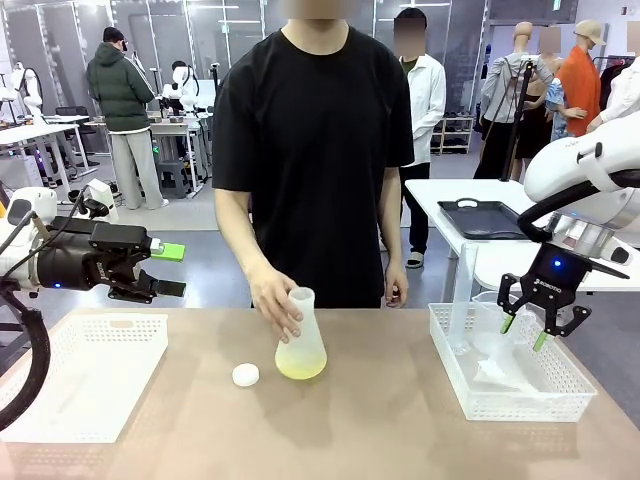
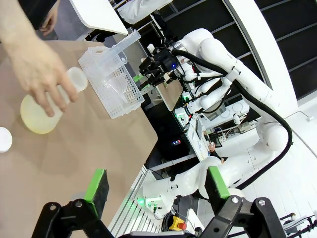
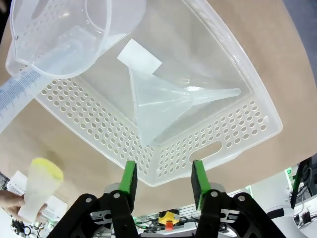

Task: Prepare the solutions needed for the experiment.
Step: Once the solution is in the Big flask , pick up the Plastic Funnel and place it back into the right Organizing basket, then when the human places the Big flask in the center of the table, pick up the Big flask and place it in the left Organizing basket.

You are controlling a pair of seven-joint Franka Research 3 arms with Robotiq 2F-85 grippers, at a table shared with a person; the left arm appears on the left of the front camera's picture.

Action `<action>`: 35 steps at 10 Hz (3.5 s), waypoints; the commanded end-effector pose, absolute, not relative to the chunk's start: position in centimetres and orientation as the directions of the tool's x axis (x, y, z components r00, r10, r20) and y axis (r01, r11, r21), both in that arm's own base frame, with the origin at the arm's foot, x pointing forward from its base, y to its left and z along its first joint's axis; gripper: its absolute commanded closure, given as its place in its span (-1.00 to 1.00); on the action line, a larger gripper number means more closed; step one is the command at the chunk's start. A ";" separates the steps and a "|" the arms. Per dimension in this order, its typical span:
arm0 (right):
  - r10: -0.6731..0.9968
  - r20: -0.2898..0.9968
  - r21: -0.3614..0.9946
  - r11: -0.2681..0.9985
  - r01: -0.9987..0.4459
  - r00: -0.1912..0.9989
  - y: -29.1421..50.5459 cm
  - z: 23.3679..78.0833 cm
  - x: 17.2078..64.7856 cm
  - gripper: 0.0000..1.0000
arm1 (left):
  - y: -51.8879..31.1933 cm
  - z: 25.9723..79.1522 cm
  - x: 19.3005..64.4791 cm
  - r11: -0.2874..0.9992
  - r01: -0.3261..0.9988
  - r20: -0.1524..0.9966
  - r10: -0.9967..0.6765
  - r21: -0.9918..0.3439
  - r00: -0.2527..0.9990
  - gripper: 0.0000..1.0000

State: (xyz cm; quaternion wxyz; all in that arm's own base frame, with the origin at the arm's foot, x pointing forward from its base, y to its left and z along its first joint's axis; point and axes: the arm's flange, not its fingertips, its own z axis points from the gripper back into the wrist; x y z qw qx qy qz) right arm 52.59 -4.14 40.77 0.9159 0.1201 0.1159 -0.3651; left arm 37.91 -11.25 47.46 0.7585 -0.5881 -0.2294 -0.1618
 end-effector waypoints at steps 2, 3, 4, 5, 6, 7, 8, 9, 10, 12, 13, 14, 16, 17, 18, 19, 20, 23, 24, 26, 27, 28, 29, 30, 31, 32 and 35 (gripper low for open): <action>-0.640 -0.296 0.139 0.705 0.695 0.709 -4.2 41.0 52.6 -0.13 | -11.5 47.7 38.0 0.233 0.504 0.527 0.044 -0.831 0.849 -1.00; -0.640 -0.296 0.139 0.705 0.695 0.709 -4.2 41.0 52.6 -0.13 | -11.5 47.7 38.0 0.233 0.504 0.527 0.044 -0.831 0.849 -1.00; -0.640 -0.296 0.139 0.705 0.695 0.709 -4.2 41.0 52.6 -0.13 | -11.5 47.7 38.0 0.233 0.504 0.527 0.044 -0.831 0.849 -1.00; -0.640 -0.296 0.139 0.705 0.695 0.709 -4.2 41.0 52.6 -0.13 | -11.5 47.7 38.0 0.233 0.504 0.527 0.044 -0.831 0.849 -1.00; -0.640 -0.296 0.139 0.705 0.695 0.709 -4.2 41.0 52.6 -0.13 | -11.5 47.7 38.0 0.233 0.504 0.527 0.044 -0.831 0.849 -1.00; -0.640 -0.296 0.139 0.705 0.695 0.709 -4.2 41.0 52.6 -0.13 | -11.5 47.7 38.0 0.233 0.504 0.527 0.044 -0.831 0.849 -1.00; -0.640 -0.296 0.139 0.705 0.695 0.709 -4.2 41.0 52.6 -0.13 | -11.5 47.7 38.0 0.233 0.504 0.527 0.044 -0.831 0.849 -1.00; -0.640 -0.296 0.139 0.705 0.695 0.709 -4.2 41.0 52.6 -0.13 | -11.5 47.7 38.0 0.233 0.504 0.527 0.044 -0.831 0.849 -1.00; -0.640 -0.296 0.139 0.705 0.695 0.709 -4.2 41.0 52.6 -0.13 | -11.5 47.7 38.0 0.233 0.504 0.527 0.044 -0.831 0.849 -1.00; -0.641 -0.300 0.136 0.704 0.697 0.706 -4.2 40.8 52.6 -0.14 | -11.5 47.7 38.0 0.233 0.504 0.527 0.044 -0.831 0.849 -1.00; -0.593 -0.252 0.231 0.730 0.643 0.765 -2.8 42.2 51.2 -0.14 | -11.5 47.7 38.0 0.233 0.504 0.527 0.044 -0.831 0.849 -1.00; -0.544 -0.221 0.330 0.739 0.587 0.810 -1.3 43.6 50.2 -0.14 | -11.5 47.7 38.0 0.233 0.504 0.527 0.044 -0.831 0.849 -1.00; -0.424 -0.068 0.548 0.740 0.389 0.903 1.5 46.8 48.0 -0.14 | -11.5 47.7 38.0 0.233 0.504 0.527 0.044 -0.831 0.849 -1.00; -0.389 -0.030 0.627 0.710 0.320 0.921 2.7 47.8 47.1 -0.14 | -11.5 47.7 38.0 0.233 0.504 0.527 0.044 -0.831 0.849 -1.00; -0.343 0.005 0.707 0.665 0.239 0.939 3.8 48.5 46.2 -0.14 | -11.5 47.7 38.0 0.233 0.504 0.527 0.044 -0.831 0.849 -1.00; -0.309 0.045 0.782 0.603 0.159 0.950 4.4 49.2 45.4 -0.14 | -11.5 47.7 38.0 0.233 0.504 0.527 0.044 -0.831 0.849 -1.00; -0.221 0.091 0.871 0.490 0.030 0.971 4.5 50.1 44.6 -0.14 | -11.5 47.7 38.0 0.233 0.504 0.527 0.044 -0.831 0.849 -1.00; -0.234 0.108 0.934 0.357 -0.018 0.966 3.5 50.8 43.9 -0.14 | -11.5 47.7 38.0 0.233 0.504 0.527 0.044 -0.831 0.849 -1.00; -0.198 0.087 0.954 0.300 -0.024 0.976 2.8 50.7 43.8 -0.14 | -11.5 47.7 38.0 0.233 0.504 0.527 0.044 -0.831 0.849 -1.00; -0.179 0.054 0.974 0.226 -0.013 0.982 2.1 50.7 43.7 -0.14 | -11.5 47.7 38.0 0.233 0.504 0.527 0.044 -0.831 0.849 -1.00; -0.190 0.043 0.976 0.218 0.000 0.981 1.9 50.7 43.6 -0.14 | -11.5 47.7 38.0 0.233 0.504 0.527 0.044 -0.831 0.849 -1.00; -0.190 0.041 0.977 0.212 0.000 0.981 1.9 50.6 43.5 -0.14 | -11.5 47.7 38.0 0.233 0.504 0.527 0.044 -0.831 0.849 -1.00; -0.194 0.044 0.980 0.199 -0.004 0.980 1.8 50.5 43.6 -0.14 | -11.5 47.7 38.0 0.233 0.504 0.527 0.044 -0.831 0.849 -1.00; -0.191 0.033 0.981 0.193 0.004 0.981 1.7 50.5 43.6 -0.14 | -11.5 47.7 38.0 0.233 0.504 0.527 0.044 -0.831 0.849 -1.00; -0.176 0.018 0.977 0.212 0.020 0.984 1.7 50.4 43.8 -0.14 | -11.5 47.7 38.0 0.233 0.504 0.527 0.044 -0.831 0.849 -1.00; -0.193 0.023 0.977 0.214 0.019 0.981 1.4 50.5 43.3 -0.14 | -11.5 47.7 38.0 0.233 0.504 0.527 0.044 -0.831 0.849 -1.00; -0.193 0.023 0.977 0.214 0.019 0.981 1.4 50.5 43.3 -0.14 | -11.5 47.7 38.0 0.233 0.504 0.527 0.044 -0.831 0.849 -1.00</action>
